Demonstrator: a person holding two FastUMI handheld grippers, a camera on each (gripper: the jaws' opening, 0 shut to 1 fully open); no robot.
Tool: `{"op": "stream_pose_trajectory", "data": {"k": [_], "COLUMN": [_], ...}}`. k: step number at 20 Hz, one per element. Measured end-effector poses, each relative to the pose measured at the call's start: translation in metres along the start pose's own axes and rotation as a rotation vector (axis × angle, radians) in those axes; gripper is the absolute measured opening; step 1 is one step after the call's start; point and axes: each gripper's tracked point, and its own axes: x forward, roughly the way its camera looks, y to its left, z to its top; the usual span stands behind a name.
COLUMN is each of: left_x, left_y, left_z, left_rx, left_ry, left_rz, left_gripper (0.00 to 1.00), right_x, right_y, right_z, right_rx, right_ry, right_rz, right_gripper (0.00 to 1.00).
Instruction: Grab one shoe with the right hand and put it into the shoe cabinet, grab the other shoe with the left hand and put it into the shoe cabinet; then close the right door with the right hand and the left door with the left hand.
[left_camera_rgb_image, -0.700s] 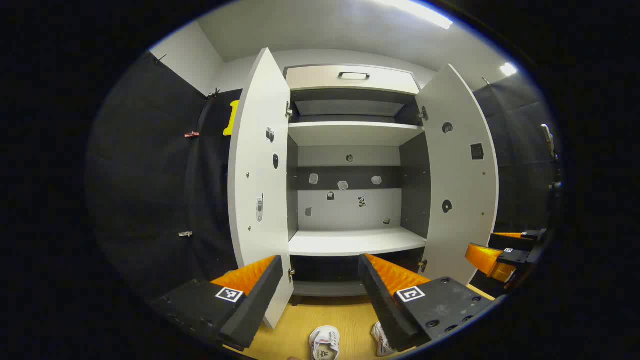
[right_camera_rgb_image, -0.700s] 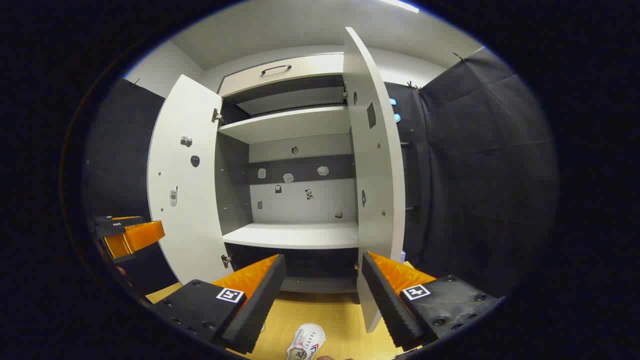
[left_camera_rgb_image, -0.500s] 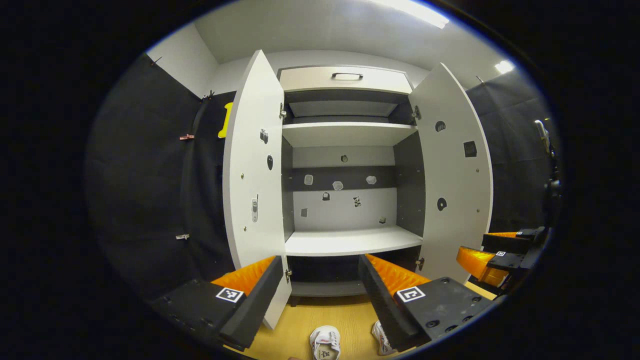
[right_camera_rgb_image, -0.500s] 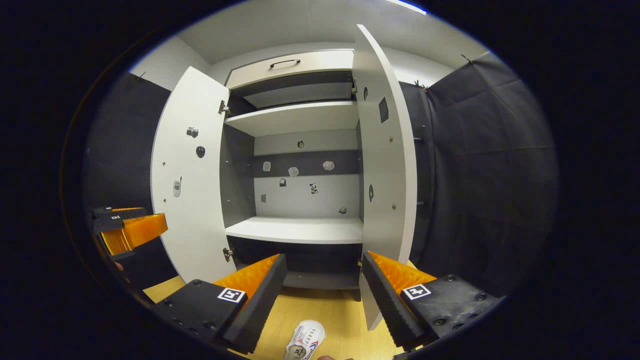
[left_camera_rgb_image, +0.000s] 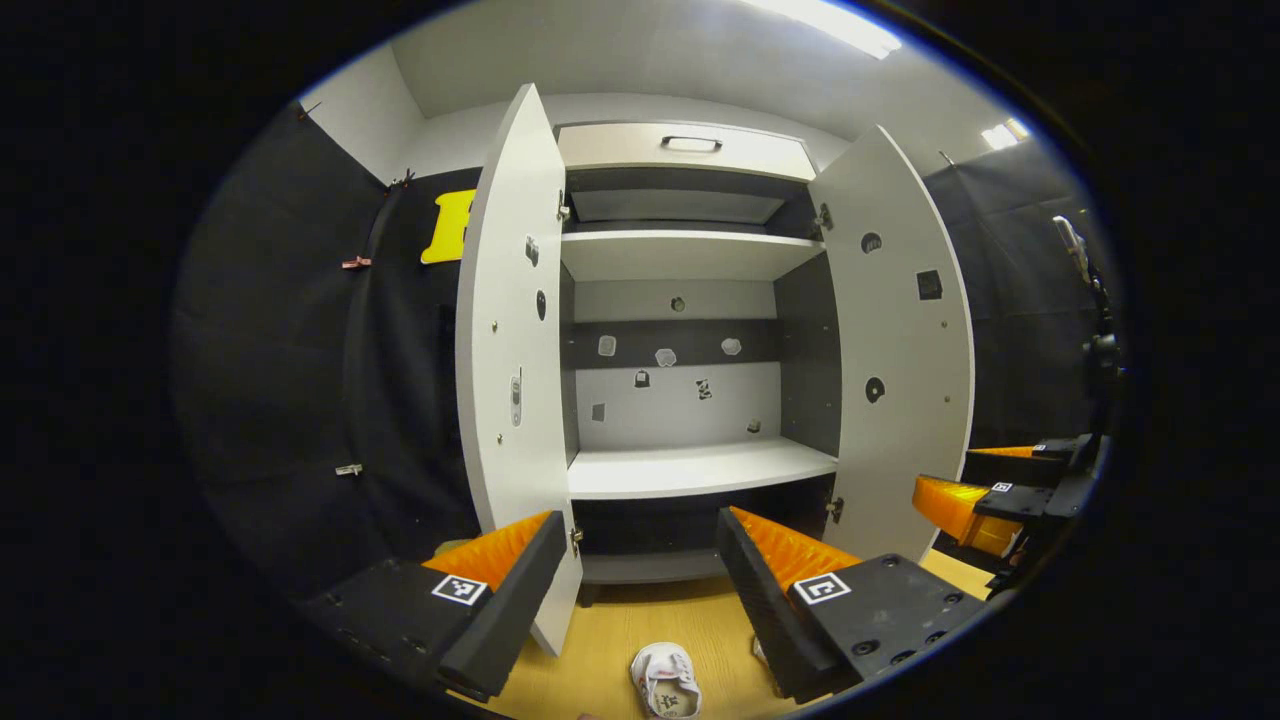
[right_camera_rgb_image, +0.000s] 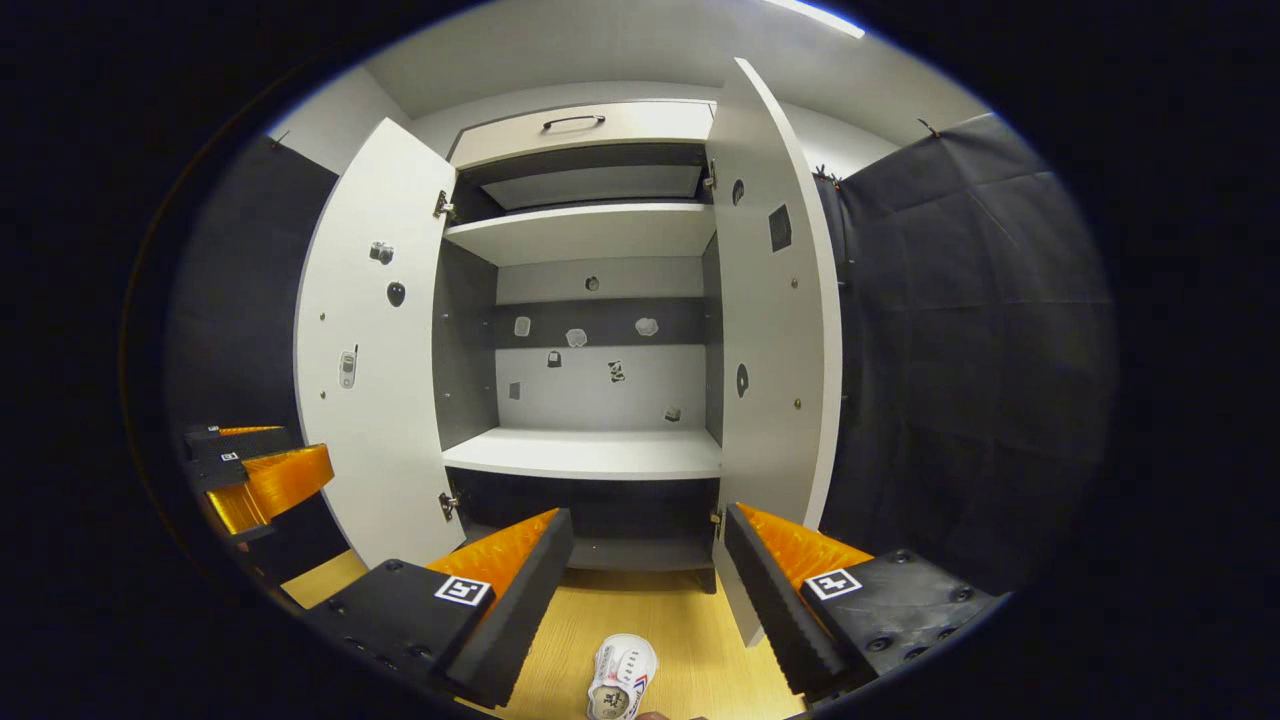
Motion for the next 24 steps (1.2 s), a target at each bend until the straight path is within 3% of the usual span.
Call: {"op": "stream_pose_trajectory", "data": {"k": [17,24], "left_x": [-0.025,-0.04], "left_y": [0.03,0.042], "left_z": [-0.045,-0.068], "left_rx": [0.009,-0.011], "left_ry": [0.05,0.093], "left_rz": [-0.101,-0.11], "left_gripper": [0.95,0.95], "right_x": [-0.026,-0.027], "right_y": [0.019,0.04], "right_z": [-0.042,-0.11], "right_rx": [0.02,-0.027], "right_ry": [0.082,0.254], "right_rz": [-0.117,-0.046], "right_gripper": [0.98,0.98]}}
